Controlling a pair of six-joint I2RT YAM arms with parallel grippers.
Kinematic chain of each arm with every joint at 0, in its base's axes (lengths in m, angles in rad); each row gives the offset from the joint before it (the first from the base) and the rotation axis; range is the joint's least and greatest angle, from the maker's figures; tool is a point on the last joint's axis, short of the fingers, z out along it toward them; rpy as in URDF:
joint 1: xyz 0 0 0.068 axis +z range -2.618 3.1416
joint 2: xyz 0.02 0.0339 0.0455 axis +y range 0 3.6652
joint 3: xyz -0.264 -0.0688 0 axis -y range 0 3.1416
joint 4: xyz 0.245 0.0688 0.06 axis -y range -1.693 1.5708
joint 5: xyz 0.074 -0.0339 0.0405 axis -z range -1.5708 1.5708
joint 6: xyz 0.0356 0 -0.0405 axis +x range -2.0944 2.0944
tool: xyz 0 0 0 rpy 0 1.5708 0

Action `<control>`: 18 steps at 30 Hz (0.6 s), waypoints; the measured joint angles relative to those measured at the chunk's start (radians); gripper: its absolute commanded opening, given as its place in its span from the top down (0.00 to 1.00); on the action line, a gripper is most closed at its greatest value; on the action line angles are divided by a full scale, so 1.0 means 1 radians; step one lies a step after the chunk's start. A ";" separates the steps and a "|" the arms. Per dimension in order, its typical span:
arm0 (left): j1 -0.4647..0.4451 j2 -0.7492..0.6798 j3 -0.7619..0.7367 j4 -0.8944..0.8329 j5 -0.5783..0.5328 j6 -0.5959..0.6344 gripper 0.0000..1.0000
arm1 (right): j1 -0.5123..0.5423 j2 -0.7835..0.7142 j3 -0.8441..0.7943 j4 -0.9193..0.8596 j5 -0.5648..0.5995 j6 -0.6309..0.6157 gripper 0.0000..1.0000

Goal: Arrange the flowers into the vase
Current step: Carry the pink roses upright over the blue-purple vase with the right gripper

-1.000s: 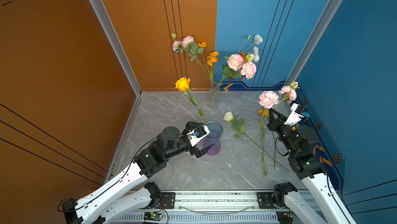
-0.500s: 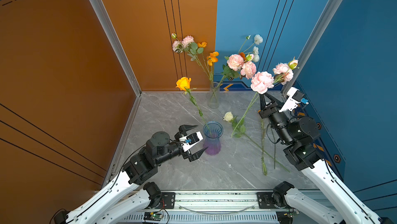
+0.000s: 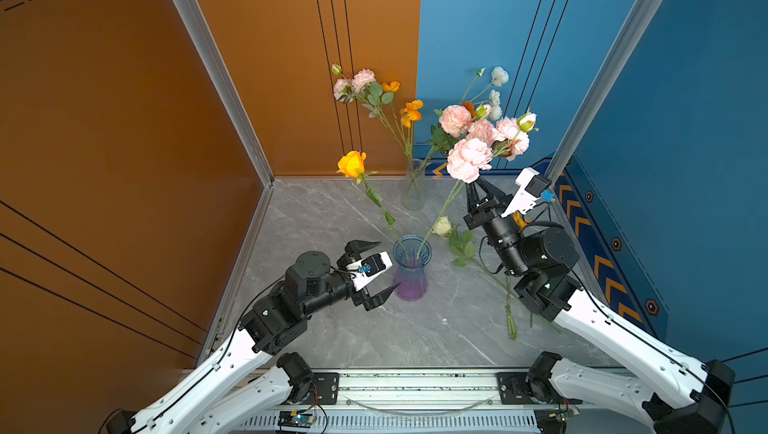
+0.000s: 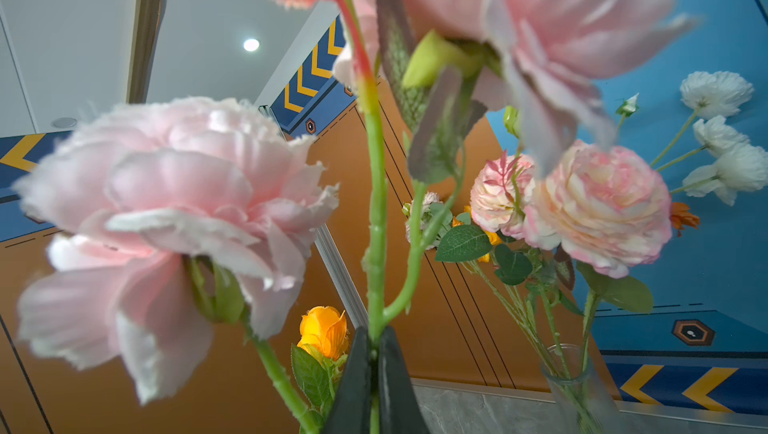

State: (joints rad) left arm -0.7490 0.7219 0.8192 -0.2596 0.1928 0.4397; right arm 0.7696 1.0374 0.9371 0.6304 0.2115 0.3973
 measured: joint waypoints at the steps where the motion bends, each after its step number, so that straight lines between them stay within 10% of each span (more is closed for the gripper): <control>1: 0.002 0.000 0.000 0.000 0.002 -0.001 0.02 | 0.010 0.005 -0.011 0.018 0.008 -0.008 1.00; 18: 0.019 0.018 0.000 0.000 0.046 -0.011 0.02 | 0.149 0.154 -0.285 0.306 0.227 -0.035 1.00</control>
State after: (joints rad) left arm -0.7300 0.7399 0.8192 -0.2592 0.2386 0.4290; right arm 0.9184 1.1915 0.6525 0.9360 0.4385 0.3618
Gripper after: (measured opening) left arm 0.979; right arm 0.058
